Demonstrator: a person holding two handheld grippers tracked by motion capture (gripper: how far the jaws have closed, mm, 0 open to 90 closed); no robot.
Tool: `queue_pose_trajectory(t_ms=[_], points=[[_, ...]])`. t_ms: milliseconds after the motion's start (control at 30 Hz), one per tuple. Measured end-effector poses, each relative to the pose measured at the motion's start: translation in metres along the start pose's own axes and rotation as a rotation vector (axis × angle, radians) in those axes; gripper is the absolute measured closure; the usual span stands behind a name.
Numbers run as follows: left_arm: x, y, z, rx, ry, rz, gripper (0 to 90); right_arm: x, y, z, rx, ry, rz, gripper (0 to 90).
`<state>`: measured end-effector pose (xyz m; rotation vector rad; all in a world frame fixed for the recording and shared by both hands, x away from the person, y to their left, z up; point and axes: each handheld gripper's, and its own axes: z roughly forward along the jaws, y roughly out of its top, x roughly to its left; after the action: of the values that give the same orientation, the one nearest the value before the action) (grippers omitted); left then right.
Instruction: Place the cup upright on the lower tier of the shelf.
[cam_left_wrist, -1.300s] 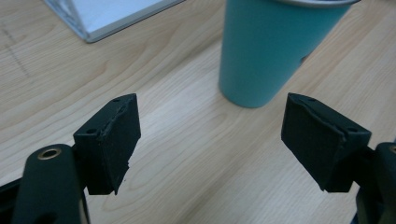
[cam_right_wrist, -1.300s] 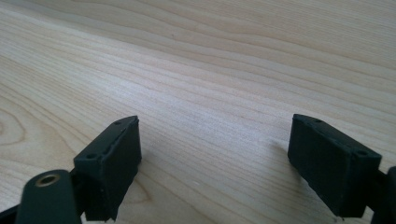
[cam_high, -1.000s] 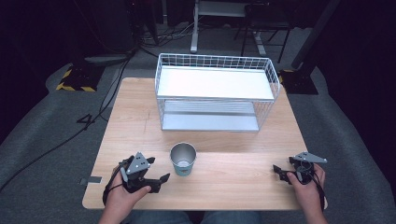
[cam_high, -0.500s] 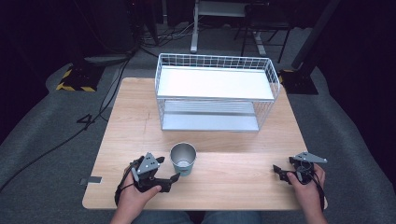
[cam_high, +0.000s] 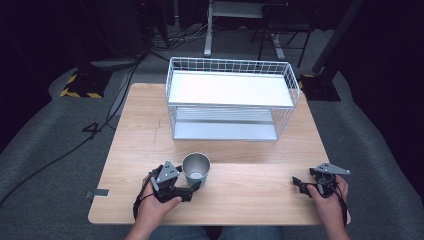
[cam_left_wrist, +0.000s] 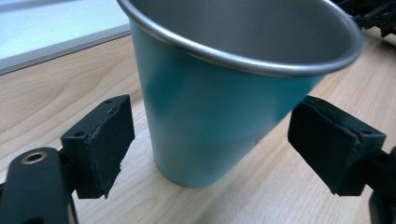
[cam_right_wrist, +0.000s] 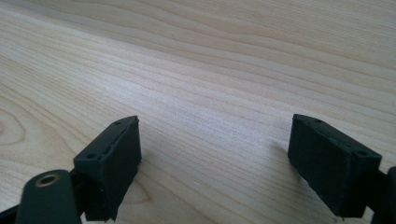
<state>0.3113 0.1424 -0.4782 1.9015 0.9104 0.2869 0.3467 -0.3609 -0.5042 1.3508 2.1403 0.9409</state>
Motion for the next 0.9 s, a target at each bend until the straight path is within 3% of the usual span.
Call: queue_pose_trajectory(t_ms=[400, 900], points=[[-0.002, -0.002, 0.019, -0.018, 0.007, -0.003, 15.1, 0.000, 0.000, 0.000, 0.000, 0.000, 0.000, 17.6], [-0.002, -0.004, 0.023, -0.010, 0.029, 0.039, 18.6, 0.000, 0.000, 0.000, 0.000, 0.000, 0.000, 17.6]])
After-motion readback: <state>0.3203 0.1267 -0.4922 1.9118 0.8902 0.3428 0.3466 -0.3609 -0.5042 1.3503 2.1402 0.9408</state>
